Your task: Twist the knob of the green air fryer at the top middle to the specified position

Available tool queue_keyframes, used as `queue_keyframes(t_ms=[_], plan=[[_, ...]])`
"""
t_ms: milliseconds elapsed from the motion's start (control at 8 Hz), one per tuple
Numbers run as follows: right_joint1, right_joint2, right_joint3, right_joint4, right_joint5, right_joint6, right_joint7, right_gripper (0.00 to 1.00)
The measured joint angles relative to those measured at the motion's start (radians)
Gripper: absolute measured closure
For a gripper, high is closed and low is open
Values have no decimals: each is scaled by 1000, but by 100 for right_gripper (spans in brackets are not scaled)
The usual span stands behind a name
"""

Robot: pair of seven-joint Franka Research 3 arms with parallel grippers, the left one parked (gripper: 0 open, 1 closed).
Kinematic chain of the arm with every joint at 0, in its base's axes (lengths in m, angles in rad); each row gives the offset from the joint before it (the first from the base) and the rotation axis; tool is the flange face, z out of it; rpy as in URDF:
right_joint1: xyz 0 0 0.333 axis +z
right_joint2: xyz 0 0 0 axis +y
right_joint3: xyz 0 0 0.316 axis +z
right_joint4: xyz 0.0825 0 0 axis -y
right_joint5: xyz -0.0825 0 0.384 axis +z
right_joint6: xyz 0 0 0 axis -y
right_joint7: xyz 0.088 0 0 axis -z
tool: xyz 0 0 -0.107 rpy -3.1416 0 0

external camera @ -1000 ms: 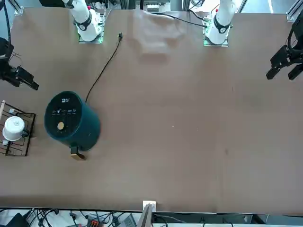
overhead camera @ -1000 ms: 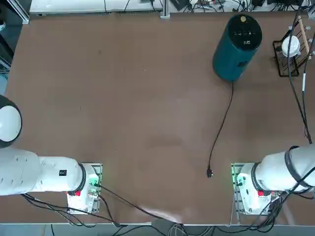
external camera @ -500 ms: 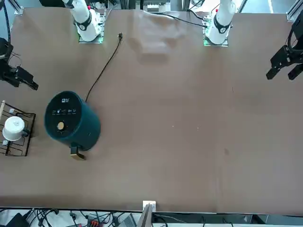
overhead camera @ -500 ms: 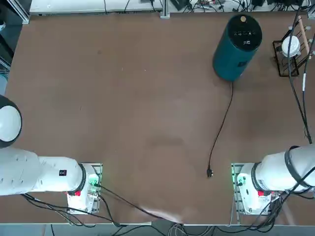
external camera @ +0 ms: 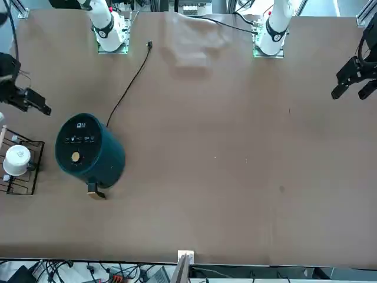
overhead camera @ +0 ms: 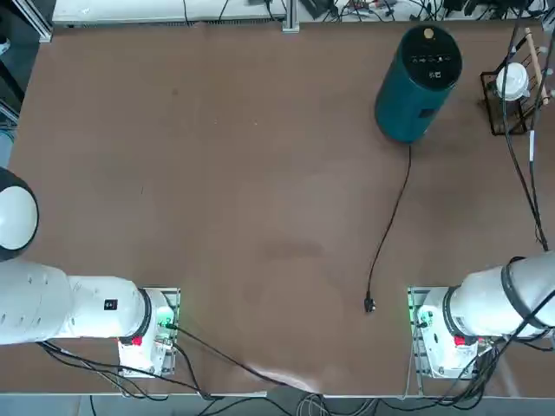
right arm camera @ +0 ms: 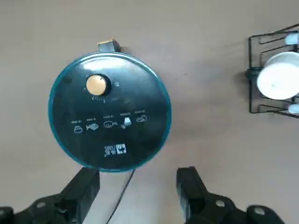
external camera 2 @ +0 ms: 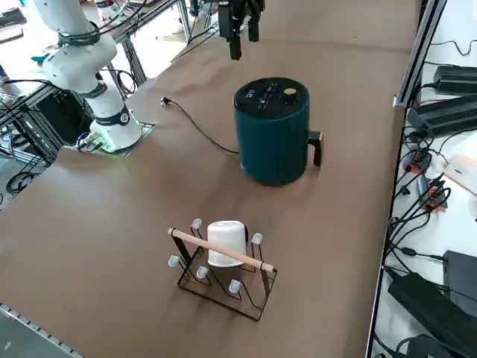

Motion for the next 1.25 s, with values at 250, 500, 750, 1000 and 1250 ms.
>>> queue_keyframes(t_ms=[250, 500, 750, 1000, 1250], plan=[[4, 67, 3, -3, 0, 69, -61, 0], [13, 115, 4, -3, 0, 126, -112, 0], [48, 149, 9, -3, -15, 182, -118, 0], [80, 186, 10, -3, -17, 215, -116, 0], [86, 214, 9, -3, -18, 241, -116, 0]])
